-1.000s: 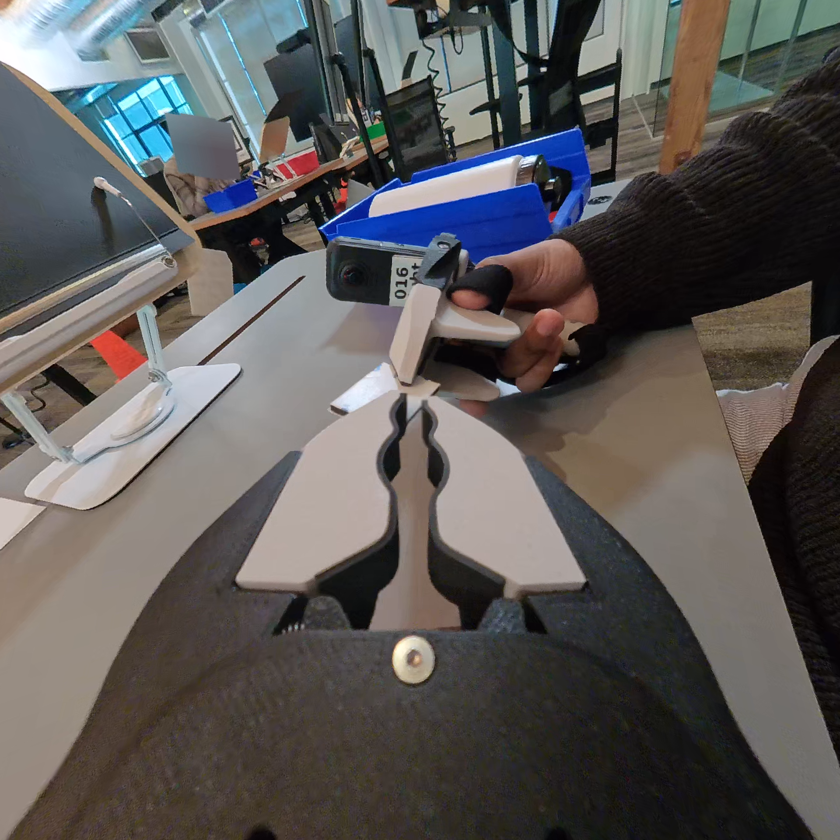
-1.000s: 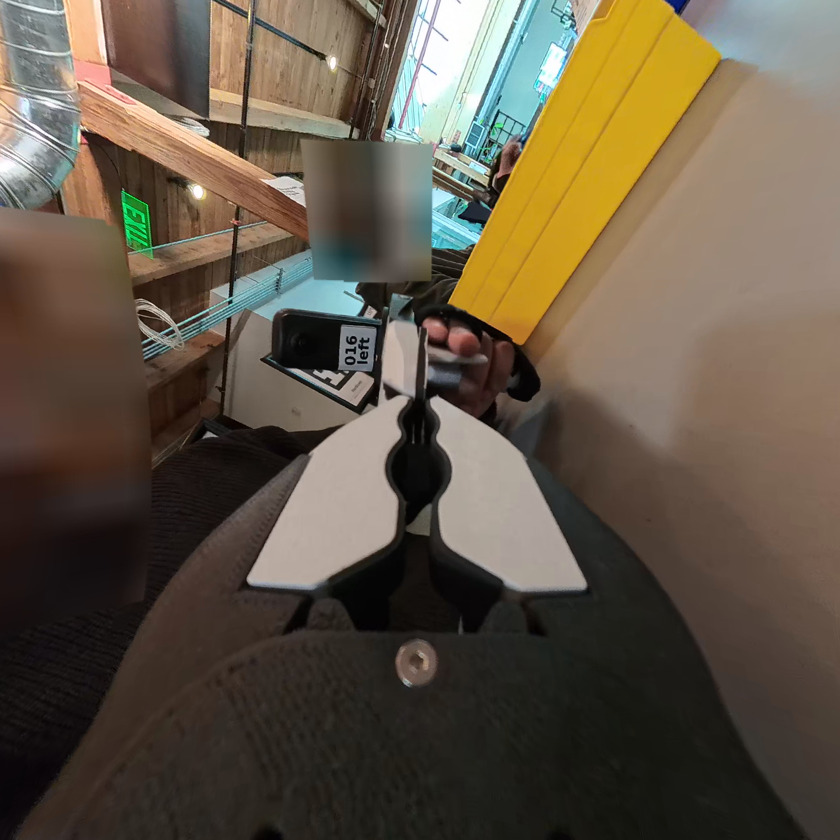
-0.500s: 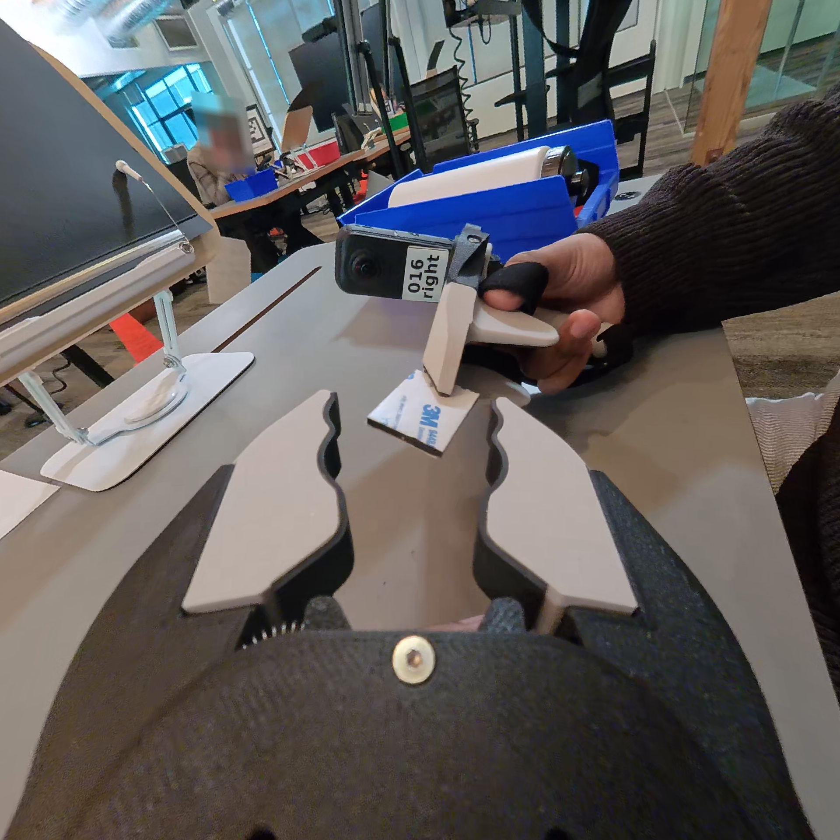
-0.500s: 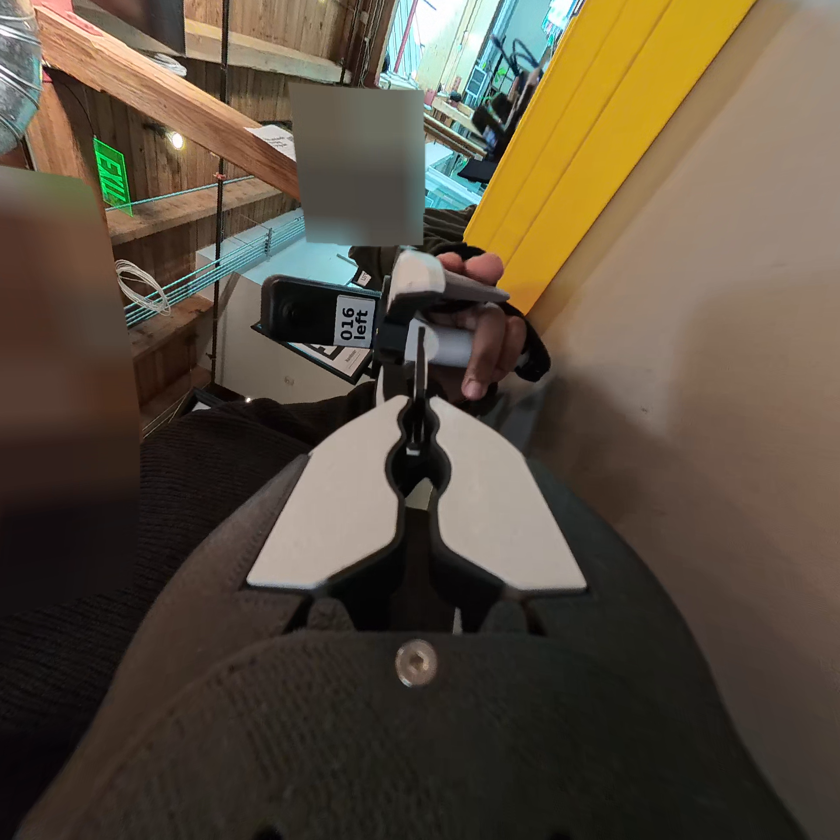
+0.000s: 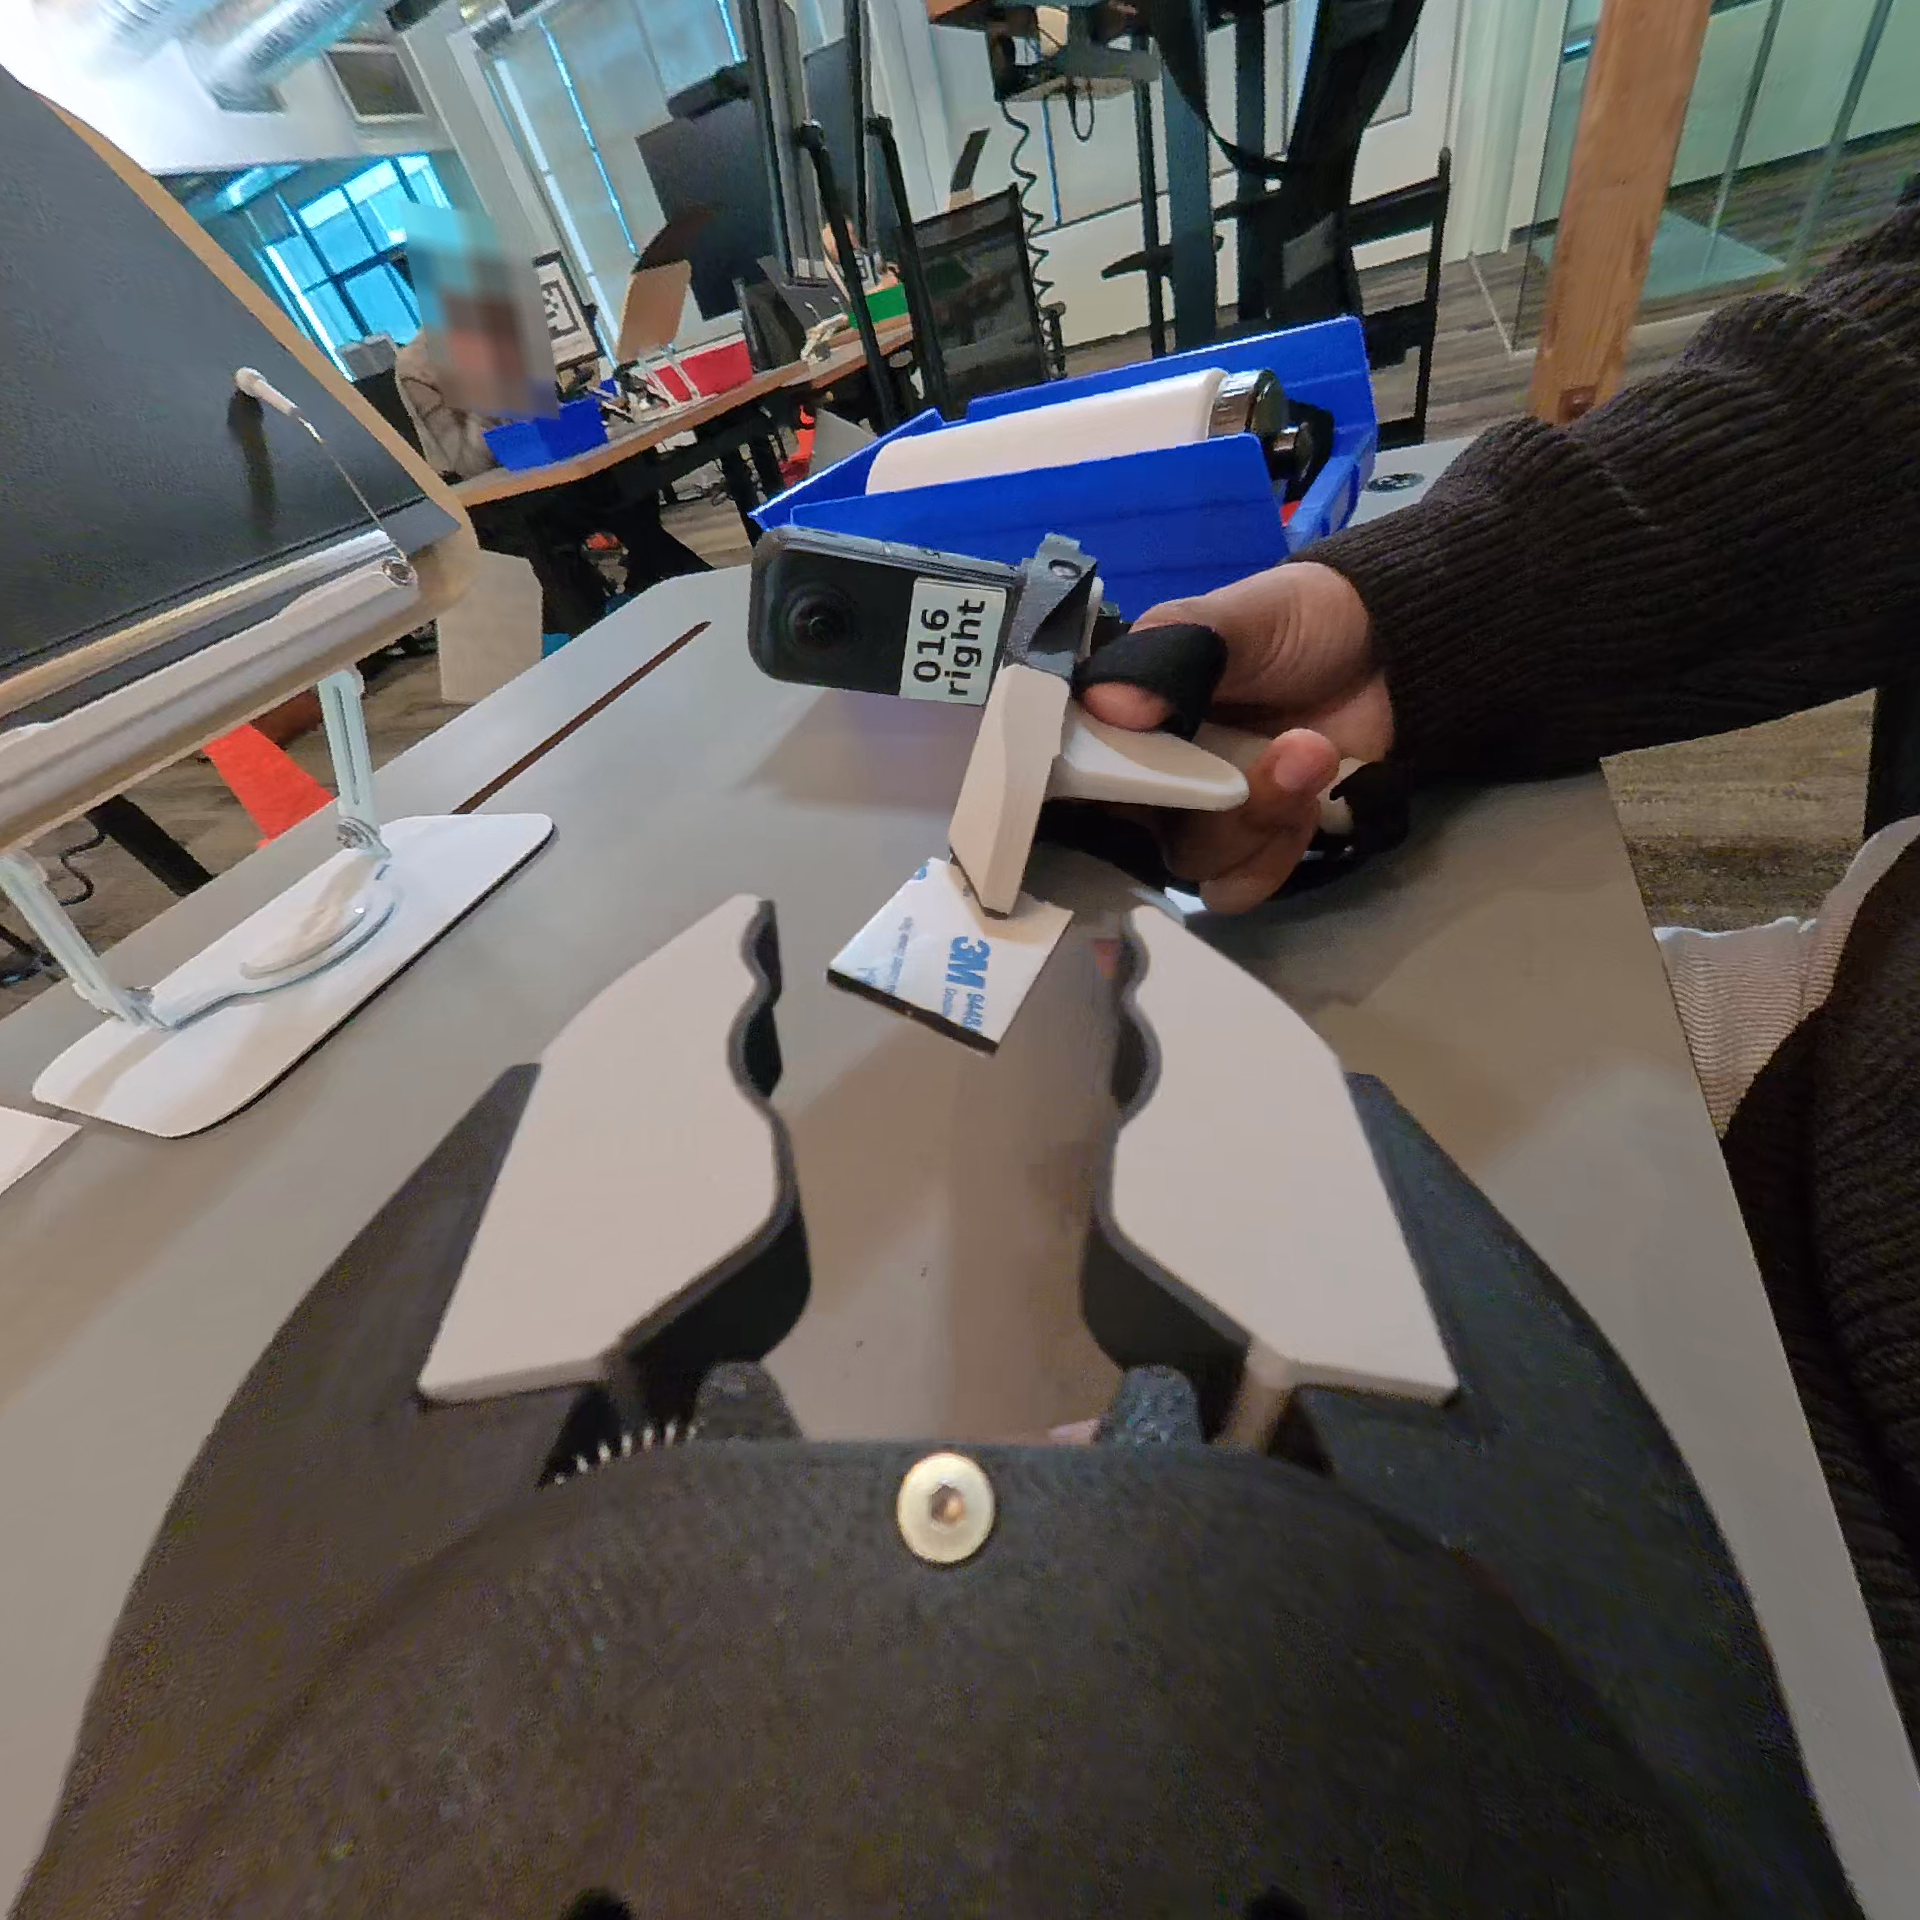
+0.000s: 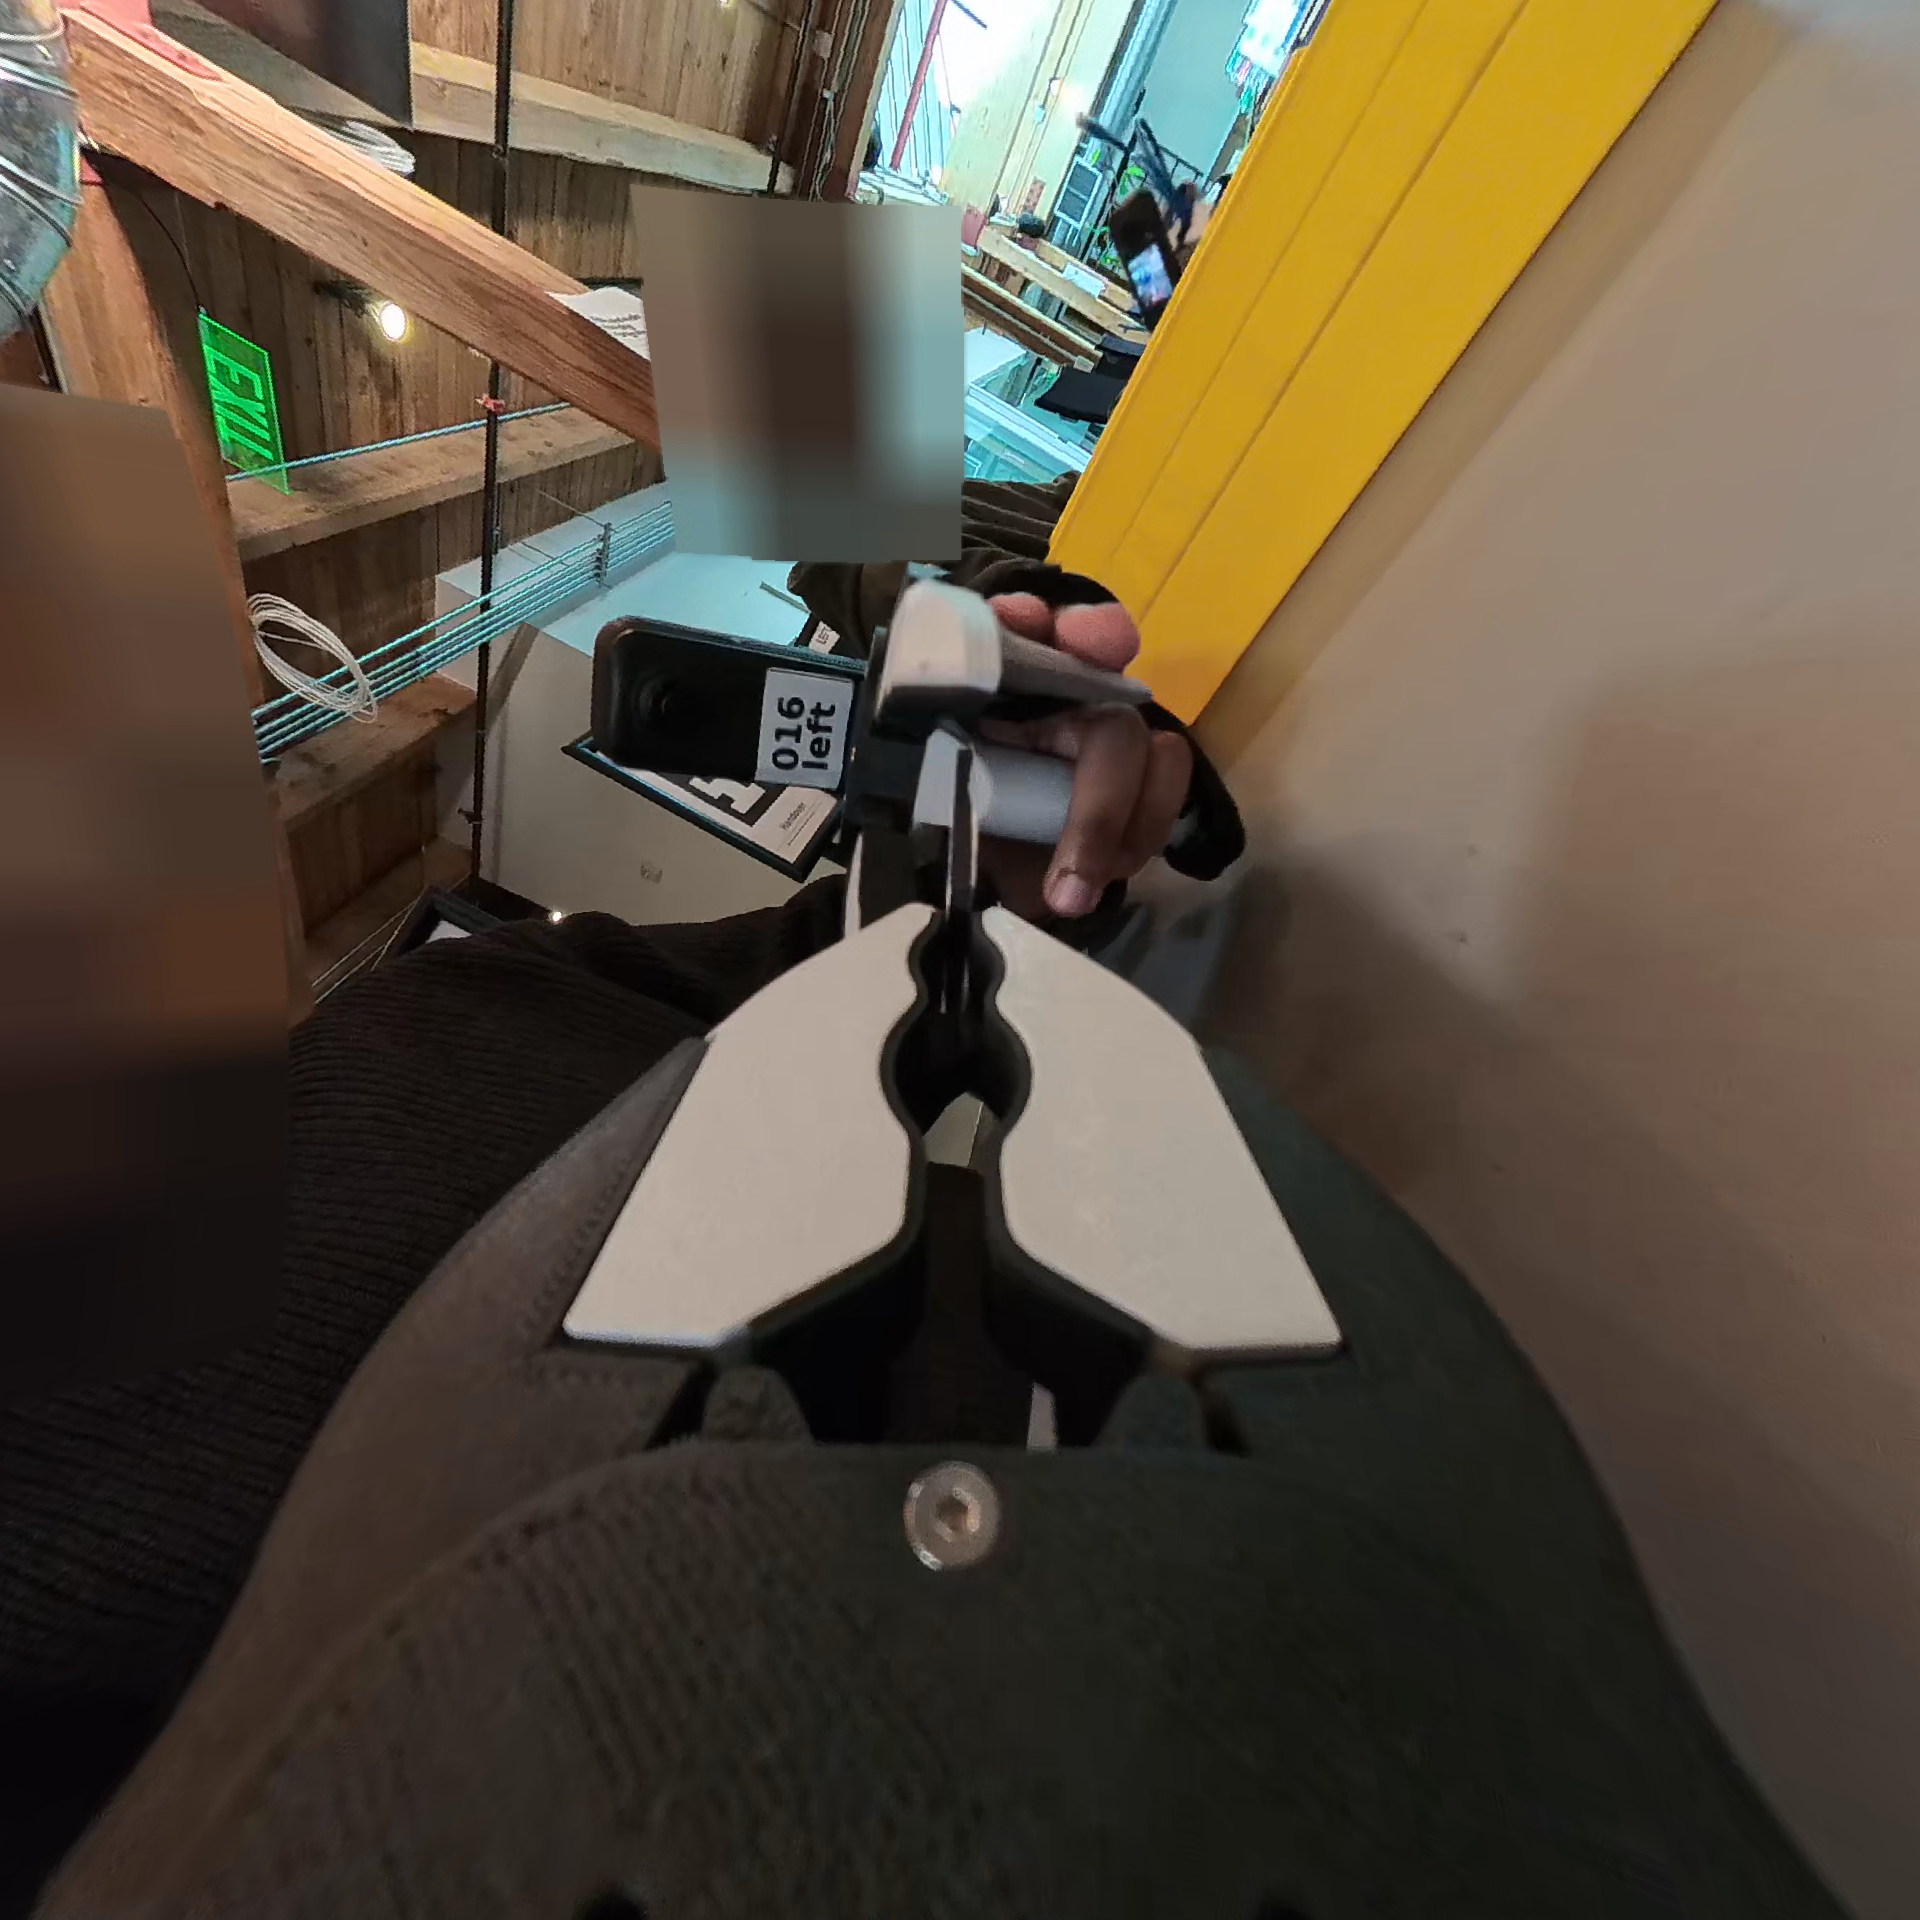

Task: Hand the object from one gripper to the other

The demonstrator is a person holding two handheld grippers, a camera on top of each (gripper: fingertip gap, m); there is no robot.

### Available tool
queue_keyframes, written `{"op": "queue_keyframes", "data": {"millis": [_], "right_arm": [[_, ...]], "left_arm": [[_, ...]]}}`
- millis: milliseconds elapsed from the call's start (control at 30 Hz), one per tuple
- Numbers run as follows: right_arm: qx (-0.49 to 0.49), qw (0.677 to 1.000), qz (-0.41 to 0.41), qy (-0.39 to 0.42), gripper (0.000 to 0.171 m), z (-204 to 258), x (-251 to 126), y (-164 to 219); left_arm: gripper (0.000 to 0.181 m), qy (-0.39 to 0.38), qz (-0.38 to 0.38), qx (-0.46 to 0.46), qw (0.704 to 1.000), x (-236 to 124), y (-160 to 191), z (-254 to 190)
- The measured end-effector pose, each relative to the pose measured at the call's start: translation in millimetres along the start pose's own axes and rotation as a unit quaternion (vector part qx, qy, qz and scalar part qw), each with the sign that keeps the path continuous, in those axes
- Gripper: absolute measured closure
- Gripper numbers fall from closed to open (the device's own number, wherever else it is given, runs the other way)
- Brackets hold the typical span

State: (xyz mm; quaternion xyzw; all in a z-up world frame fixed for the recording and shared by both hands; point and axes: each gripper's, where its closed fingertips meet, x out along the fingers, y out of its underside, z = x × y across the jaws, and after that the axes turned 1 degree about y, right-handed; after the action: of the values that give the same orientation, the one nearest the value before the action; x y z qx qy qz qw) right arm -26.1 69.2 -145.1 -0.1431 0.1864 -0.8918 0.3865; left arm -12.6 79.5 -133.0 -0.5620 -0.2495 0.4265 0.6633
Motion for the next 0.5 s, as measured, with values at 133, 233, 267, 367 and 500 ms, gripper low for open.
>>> {"op": "queue_keyframes", "data": {"millis": [133, 233, 267, 367, 500], "right_arm": [[-0.009, 1.000, 0.013, 0.007, 0.167, -0.9, 2.4, 4.2], [-0.009, 1.000, 0.007, 0.007, 0.167, -0.9, 1.1, 2.2], [-0.008, 1.000, 0.005, 0.009, 0.167, -1.7, 0.4, 1.2], [-0.007, 1.000, 0.002, 0.009, 0.167, -1.9, -0.1, 0.5], [-0.009, 1.000, 0.002, 0.007, 0.167, -1.0, 0.0, 0.4]], "left_arm": [[0.131, 0.007, 0.014, 0.020, 1.000, 1.7, 4.0, -4.4], [0.141, 0.001, 0.020, 0.030, 0.999, 0.8, 5.0, -2.8], [0.142, 0.003, 0.023, 0.023, 0.999, 0.9, 6.3, -2.2], [0.142, 0.009, 0.024, 0.010, 1.000, 1.0, 7.0, -2.0], [0.144, 0.007, 0.028, 0.012, 1.000, 0.8, 6.7, -1.2]]}}
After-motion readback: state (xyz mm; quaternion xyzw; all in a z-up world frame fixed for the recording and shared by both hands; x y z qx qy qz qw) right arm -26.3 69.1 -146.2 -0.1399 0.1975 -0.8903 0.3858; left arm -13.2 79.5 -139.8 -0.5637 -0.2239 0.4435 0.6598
